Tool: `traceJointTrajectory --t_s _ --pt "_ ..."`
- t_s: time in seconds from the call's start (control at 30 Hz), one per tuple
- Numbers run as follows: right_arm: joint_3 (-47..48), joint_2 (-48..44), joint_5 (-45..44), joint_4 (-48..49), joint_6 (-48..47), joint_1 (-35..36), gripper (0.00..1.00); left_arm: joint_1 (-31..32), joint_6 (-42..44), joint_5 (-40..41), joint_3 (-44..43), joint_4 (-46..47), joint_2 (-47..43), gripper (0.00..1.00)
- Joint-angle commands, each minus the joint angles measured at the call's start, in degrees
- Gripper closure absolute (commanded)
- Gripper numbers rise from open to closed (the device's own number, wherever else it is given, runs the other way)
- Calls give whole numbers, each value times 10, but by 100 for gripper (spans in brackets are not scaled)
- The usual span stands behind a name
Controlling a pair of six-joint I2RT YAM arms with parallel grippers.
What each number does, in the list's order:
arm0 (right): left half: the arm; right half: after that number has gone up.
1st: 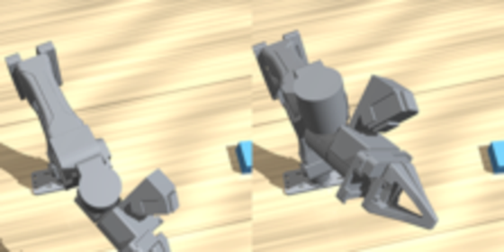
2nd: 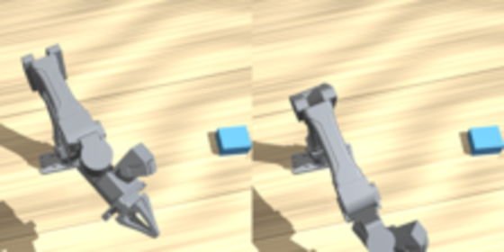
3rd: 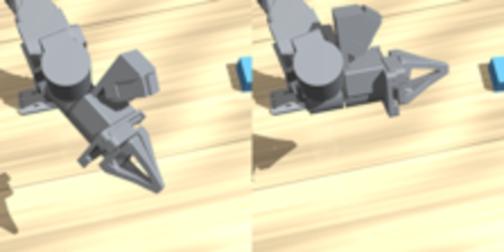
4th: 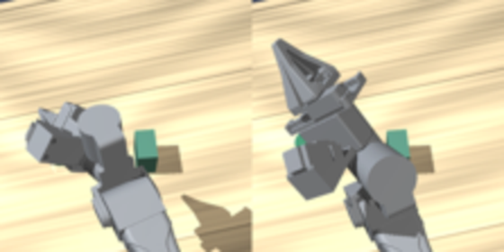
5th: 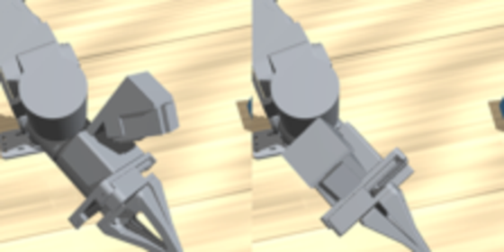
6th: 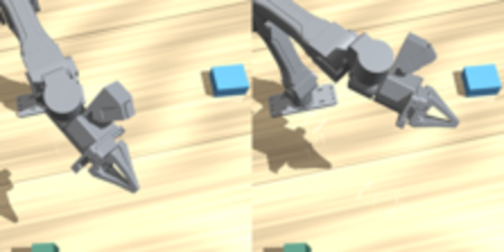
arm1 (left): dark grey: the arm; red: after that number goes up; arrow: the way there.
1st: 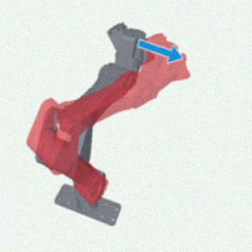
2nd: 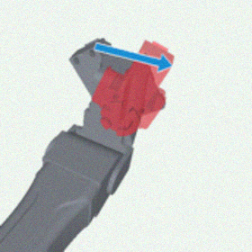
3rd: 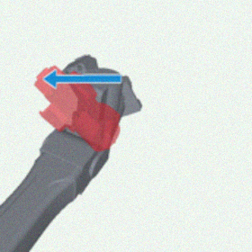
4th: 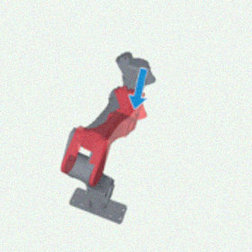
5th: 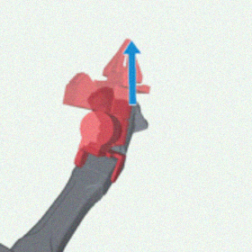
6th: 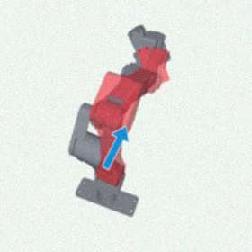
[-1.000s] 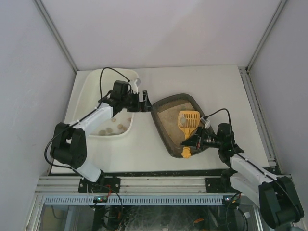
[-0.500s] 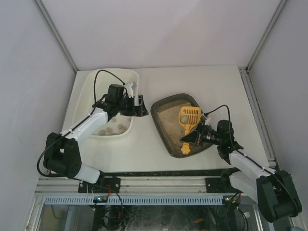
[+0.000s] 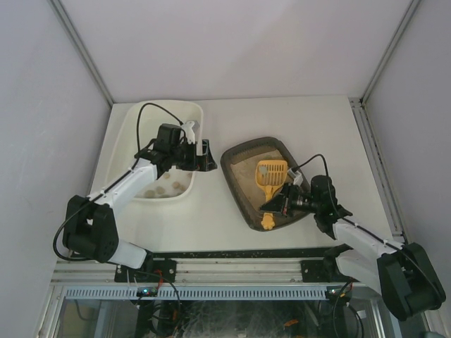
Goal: Clean the litter box
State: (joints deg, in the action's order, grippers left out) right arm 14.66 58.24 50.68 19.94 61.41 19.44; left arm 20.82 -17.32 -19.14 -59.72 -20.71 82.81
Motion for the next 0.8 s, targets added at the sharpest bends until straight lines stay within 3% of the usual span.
traceJointTrajectory --t_s 0.0,0.1,0.2,0.33,0.5,0.63,0.77 --pt "32 -4 -2 7 -12 25 100 -3 20 3 6 10 -22 0" --pt "4 -4 16 44 9 -35 100 -3 30 12 -2 8 -23 0" --pt "45 -7 1 -15 -26 15 100 -7 40 25 -19 -10 -26 0" --pt "51 -15 12 -34 -31 -24 100 -42 74 16 -84 -57 -29 0" --pt "142 -15 3 -126 -68 19 100 -163 55 -65 -194 -100 -36 0" --pt "228 22 3 -145 -69 36 100 -250 34 -106 -306 -175 -30 0" --pt "321 113 -8 -134 -74 88 100 -333 -5 -119 -319 -163 -57 0"
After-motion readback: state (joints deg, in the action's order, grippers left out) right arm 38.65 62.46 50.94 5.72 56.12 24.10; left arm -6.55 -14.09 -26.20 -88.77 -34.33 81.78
